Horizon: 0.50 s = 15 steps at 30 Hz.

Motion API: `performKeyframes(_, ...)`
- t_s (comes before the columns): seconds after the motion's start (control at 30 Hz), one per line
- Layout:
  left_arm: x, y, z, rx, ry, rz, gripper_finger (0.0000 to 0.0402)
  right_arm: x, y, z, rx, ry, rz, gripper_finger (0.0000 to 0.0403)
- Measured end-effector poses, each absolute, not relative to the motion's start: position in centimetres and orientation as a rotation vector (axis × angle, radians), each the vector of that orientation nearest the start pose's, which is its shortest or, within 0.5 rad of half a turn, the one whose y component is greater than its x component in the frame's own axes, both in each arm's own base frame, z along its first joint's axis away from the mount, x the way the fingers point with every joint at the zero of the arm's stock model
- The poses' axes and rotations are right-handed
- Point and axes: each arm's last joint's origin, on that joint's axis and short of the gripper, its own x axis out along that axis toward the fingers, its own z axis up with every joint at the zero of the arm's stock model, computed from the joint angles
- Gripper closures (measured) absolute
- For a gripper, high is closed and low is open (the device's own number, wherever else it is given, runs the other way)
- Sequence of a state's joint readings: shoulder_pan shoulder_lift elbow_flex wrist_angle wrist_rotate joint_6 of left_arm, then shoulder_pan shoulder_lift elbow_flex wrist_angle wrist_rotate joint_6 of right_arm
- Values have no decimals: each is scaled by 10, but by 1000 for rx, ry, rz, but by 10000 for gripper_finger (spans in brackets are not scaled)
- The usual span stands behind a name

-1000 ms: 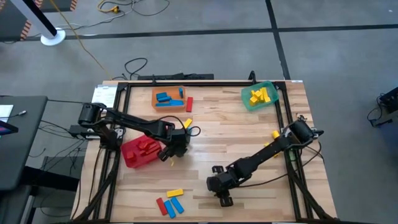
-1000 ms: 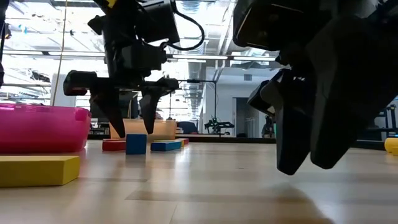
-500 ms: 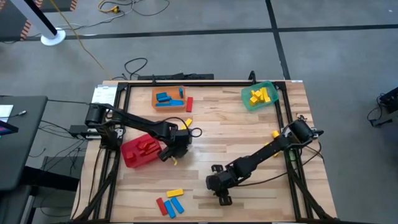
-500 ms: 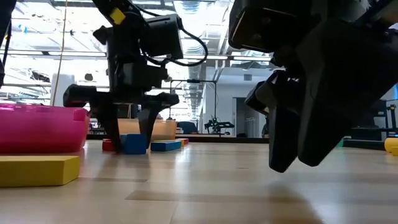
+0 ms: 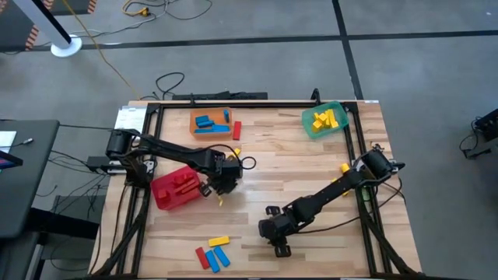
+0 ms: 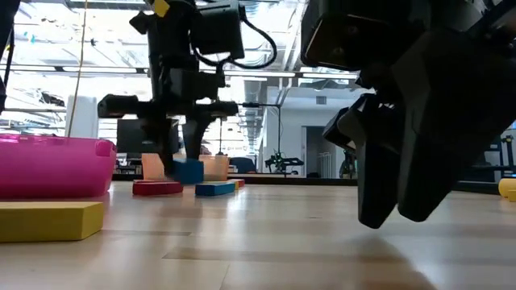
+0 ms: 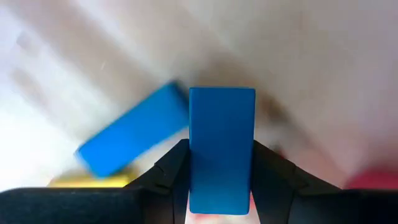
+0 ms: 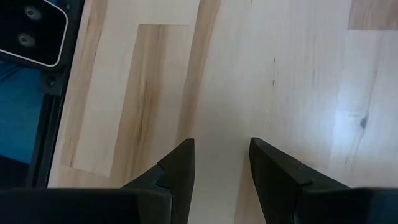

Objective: Sort blocks
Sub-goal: Put the blue block into the orange bin

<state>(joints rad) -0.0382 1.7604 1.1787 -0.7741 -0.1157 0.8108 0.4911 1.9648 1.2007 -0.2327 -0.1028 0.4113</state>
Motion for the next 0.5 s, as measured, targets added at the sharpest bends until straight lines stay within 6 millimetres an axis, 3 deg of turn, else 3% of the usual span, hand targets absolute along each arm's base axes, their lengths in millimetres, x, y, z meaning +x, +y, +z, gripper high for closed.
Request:
performKeyframes(0.2,318,12,213,861,1401,-333,280,341,192,139,182,1101,323,235)
performKeyframes(0.5,284,80,263,739,1351,-28,280,333,204,139,165,1100,296,235)
